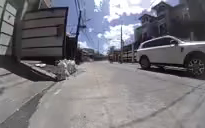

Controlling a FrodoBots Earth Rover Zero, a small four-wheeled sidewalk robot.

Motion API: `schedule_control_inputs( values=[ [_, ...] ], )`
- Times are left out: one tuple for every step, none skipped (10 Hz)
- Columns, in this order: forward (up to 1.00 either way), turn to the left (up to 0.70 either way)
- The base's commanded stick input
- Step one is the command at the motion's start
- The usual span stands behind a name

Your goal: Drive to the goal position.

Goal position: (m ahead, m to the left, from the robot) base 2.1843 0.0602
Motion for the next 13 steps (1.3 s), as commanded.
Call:
schedule_control_inputs(
  values=[
    [0.00,0.16],
    [0.00,0.13],
    [0.00,0.12],
    [0.00,0.11],
    [0.00,0.11],
    [0.00,0.10],
    [0.00,0.08],
    [0.00,0.07],
    [0.00,0.06],
    [0.00,0.05],
    [0.00,0.04],
    [0.00,0.03],
    [0.00,0.02]
  ],
)
